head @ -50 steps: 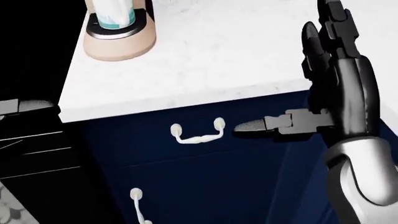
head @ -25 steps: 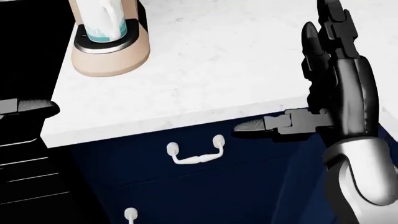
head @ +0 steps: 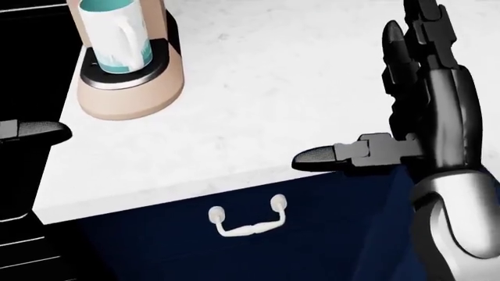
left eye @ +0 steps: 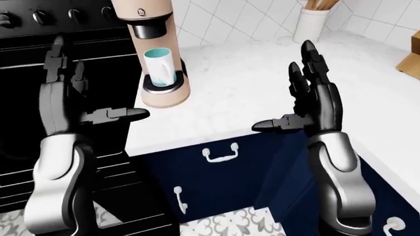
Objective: Pick the mug from under the coffee machine dispenser and place it on the counter.
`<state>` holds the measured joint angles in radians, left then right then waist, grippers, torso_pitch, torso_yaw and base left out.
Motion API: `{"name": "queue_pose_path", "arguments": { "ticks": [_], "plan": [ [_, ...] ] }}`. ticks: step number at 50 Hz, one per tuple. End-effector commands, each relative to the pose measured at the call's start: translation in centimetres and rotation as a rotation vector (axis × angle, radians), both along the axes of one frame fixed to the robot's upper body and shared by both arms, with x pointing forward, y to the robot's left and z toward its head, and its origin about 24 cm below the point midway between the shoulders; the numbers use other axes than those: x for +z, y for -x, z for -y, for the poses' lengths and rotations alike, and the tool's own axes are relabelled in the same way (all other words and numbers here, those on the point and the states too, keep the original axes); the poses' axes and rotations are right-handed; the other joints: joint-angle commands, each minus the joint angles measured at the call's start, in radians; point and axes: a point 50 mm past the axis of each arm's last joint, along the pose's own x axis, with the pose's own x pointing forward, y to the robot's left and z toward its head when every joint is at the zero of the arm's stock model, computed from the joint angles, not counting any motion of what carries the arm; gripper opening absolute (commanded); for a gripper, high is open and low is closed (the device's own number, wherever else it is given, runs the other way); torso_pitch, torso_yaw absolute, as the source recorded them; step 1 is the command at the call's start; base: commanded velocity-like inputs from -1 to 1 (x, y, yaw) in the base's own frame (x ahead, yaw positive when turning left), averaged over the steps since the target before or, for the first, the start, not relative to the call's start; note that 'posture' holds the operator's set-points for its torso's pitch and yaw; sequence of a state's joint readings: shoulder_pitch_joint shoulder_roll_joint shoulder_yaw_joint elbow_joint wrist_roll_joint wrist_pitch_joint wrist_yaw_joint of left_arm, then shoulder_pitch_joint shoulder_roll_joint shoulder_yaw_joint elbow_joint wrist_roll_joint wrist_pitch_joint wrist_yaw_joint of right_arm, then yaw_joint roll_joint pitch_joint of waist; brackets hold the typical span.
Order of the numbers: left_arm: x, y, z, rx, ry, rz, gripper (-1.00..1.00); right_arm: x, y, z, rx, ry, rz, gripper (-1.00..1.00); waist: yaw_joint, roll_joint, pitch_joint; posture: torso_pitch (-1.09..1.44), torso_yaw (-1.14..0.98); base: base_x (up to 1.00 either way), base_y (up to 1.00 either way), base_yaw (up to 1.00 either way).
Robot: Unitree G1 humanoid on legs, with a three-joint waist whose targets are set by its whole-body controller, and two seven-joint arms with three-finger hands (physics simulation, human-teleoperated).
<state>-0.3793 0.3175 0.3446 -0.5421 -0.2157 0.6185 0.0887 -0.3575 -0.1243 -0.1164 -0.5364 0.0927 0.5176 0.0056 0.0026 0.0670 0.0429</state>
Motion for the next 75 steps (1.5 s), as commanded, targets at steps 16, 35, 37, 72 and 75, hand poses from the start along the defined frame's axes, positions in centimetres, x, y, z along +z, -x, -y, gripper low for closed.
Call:
{"name": "queue_pose_path", "arguments": {
  "ticks": [16,35,37,72,75],
  "plan": [
    [1.5,0.4,0.3,-0.008,-0.022,0.075,1.00,1.7,0.5,0.2,-0.009,0.005,0.085,1.00,-0.006,-0.097,-0.028,0.00,0.00,0.13,0.10,0.00],
    [1.4,0.5,0.3,-0.005,-0.029,0.073,1.00,1.1,-1.4,2.0,-0.183,-0.072,0.026,1.00,0.011,-0.085,-0.010,0.00,0.00,0.06,0.04,0.00],
    [1.4,0.5,0.3,-0.004,-0.030,0.073,1.00,1.0,-1.3,2.3,-0.177,-0.146,0.038,1.00,0.009,-0.074,-0.018,0.00,0.00,0.00,0.00,0.00],
    [1.6,0.4,0.3,-0.003,-0.030,0.075,1.00,1.3,-1.5,3.2,-0.219,-0.230,-0.008,1.00,0.022,-0.086,-0.019,0.00,0.00,0.00,0.01,0.44],
    [1.6,0.5,0.3,-0.004,-0.030,0.074,1.00,1.3,-1.6,3.2,-0.243,-0.208,-0.008,1.00,0.006,-0.067,-0.027,0.00,0.00,0.00,0.00,0.00]
  ]
}}
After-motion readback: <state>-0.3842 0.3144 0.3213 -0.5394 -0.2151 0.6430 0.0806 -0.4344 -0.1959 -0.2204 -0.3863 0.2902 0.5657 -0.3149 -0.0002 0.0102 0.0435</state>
